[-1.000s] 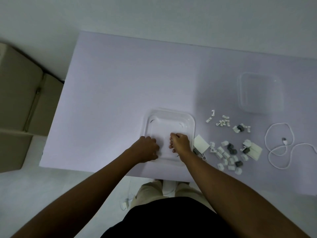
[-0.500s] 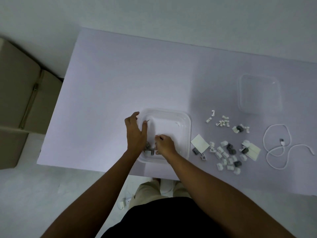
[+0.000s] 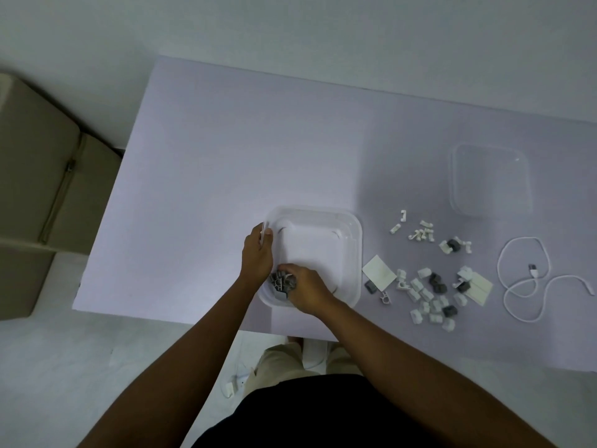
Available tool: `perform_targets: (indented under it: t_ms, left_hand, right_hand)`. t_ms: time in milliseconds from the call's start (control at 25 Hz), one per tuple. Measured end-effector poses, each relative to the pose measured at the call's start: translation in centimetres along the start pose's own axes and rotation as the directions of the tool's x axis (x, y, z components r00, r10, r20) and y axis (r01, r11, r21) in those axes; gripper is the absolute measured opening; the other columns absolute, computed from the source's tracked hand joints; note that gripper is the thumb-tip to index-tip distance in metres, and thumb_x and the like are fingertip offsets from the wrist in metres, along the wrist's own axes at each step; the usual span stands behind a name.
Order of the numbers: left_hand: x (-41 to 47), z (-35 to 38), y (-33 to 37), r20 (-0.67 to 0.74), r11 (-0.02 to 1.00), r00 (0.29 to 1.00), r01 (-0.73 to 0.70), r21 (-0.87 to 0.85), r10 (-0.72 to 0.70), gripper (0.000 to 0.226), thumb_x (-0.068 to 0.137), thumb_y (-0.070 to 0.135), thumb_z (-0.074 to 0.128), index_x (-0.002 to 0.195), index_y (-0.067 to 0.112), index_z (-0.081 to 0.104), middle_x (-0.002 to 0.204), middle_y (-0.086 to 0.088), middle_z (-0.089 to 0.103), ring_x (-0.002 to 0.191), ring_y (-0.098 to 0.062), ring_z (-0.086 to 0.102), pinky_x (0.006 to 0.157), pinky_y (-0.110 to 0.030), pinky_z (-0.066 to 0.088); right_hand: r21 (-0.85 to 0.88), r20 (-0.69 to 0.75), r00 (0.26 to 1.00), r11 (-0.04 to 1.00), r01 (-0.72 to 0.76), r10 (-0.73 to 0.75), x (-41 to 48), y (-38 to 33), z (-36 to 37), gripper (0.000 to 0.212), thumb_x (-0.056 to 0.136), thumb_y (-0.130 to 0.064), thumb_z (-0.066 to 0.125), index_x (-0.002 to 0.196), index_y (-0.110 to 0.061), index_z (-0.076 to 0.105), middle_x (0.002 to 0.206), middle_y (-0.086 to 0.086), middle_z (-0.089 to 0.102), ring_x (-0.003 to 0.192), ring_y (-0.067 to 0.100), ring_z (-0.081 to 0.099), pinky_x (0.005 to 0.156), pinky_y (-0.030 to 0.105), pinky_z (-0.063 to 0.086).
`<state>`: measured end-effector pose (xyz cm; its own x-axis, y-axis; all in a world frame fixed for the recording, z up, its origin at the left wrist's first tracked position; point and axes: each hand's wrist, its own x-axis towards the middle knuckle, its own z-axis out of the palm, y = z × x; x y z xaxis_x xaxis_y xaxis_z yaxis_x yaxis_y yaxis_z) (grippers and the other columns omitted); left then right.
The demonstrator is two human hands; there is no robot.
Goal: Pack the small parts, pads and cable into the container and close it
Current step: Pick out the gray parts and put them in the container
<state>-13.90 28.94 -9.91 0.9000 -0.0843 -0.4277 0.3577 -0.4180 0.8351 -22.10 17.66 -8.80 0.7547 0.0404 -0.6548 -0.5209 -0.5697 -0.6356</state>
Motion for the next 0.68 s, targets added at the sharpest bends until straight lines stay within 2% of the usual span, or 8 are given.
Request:
perform_targets:
  t_ms: [160, 280, 360, 440, 520, 600, 680]
  left_hand:
    - [0.3, -0.1, -0.5, 0.001, 1.0, 1.0, 0.008, 0.019, -0.008, 0.046, 0.104, 0.041, 0.032, 0.141, 0.015, 0.045, 0.141, -0.006, 0.053, 0.127, -0.023, 0.051, 0.104, -0.031, 0.037]
    - [0.4, 0.0, -0.5, 0.0, 0.999, 0.999, 0.033, 0.033, -0.033, 0.049, 0.104, 0.043, 0.032, 0.142, 0.015, 0.044, 0.142, -0.007, 0.052, 0.128, -0.025, 0.05, 0.109, -0.038, 0.037]
    - [0.3, 0.0, -0.4, -0.001, 0.998, 0.999, 0.036, 0.047, -0.036, 0.05, 0.104, 0.044, 0.031, 0.143, 0.014, 0.043, 0.143, -0.008, 0.052, 0.129, -0.026, 0.05, 0.11, -0.041, 0.038]
    - [0.2, 0.0, -0.5, -0.001, 0.998, 0.999, 0.036, 0.056, -0.036, 0.05, 0.104, 0.043, 0.031, 0.143, 0.014, 0.044, 0.142, -0.008, 0.052, 0.128, -0.026, 0.05, 0.11, -0.041, 0.038]
    - [0.3, 0.0, -0.8, -0.007, 0.997, 0.999, 0.045, 0.066, -0.044, 0.052, 0.103, 0.045, 0.031, 0.143, 0.014, 0.043, 0.143, -0.008, 0.052, 0.13, -0.027, 0.049, 0.111, -0.044, 0.038]
    - [0.5, -0.2, -0.8, -0.014, 0.996, 0.999, 0.049, 0.07, -0.048, 0.053, 0.103, 0.047, 0.031, 0.144, 0.015, 0.042, 0.144, -0.007, 0.051, 0.131, -0.027, 0.049, 0.112, -0.046, 0.038]
    - [0.5, -0.2, -0.5, -0.014, 0.997, 0.999, 0.047, 0.065, -0.046, 0.052, 0.104, 0.045, 0.031, 0.144, 0.014, 0.042, 0.144, -0.007, 0.051, 0.13, -0.027, 0.049, 0.112, -0.044, 0.038]
  right_hand:
    - [0.055, -0.013, 1.0, 0.998, 0.014, -0.013, -0.4, -0.1, -0.9, 0.053, 0.094, -0.003, 0.059, 0.145, -0.017, 0.048, 0.146, 0.008, 0.052, 0.132, 0.025, 0.05, 0.109, 0.026, 0.039]
    - [-0.01, -0.035, 0.998, 0.999, 0.046, -0.046, -0.3, 0.5, -1.5, 0.064, 0.088, 0.005, 0.06, 0.147, -0.016, 0.045, 0.146, 0.009, 0.053, 0.133, 0.026, 0.05, 0.112, 0.033, 0.04]
    - [0.036, -0.085, 0.996, 0.999, 0.033, -0.03, -0.4, 1.2, -1.6, 0.065, 0.087, 0.009, 0.062, 0.146, -0.013, 0.048, 0.141, 0.009, 0.057, 0.129, 0.025, 0.054, 0.11, 0.032, 0.042]
    - [0.103, -0.197, 0.98, 0.995, -0.007, 0.028, -0.3, 2.0, -2.2, 0.061, 0.085, 0.015, 0.057, 0.139, -0.013, 0.055, 0.13, 0.01, 0.063, 0.115, 0.022, 0.06, 0.098, 0.024, 0.048]
    - [0.103, -0.249, 0.964, 0.992, -0.069, 0.093, -0.2, 2.4, -3.1, 0.061, 0.085, 0.016, 0.054, 0.137, -0.016, 0.057, 0.123, 0.01, 0.059, 0.105, 0.017, 0.057, 0.086, 0.02, 0.046]
    - [0.025, -0.152, 0.982, 0.993, -0.112, 0.115, 0.1, 2.5, -3.4, 0.065, 0.088, 0.01, 0.056, 0.144, -0.021, 0.048, 0.128, 0.013, 0.05, 0.109, 0.02, 0.054, 0.089, 0.021, 0.044]
    - [-0.044, -0.03, 0.993, 0.993, -0.113, 0.111, 0.5, 2.2, -3.0, 0.07, 0.089, 0.006, 0.057, 0.15, -0.024, 0.04, 0.135, 0.015, 0.045, 0.12, 0.026, 0.052, 0.101, 0.027, 0.044]
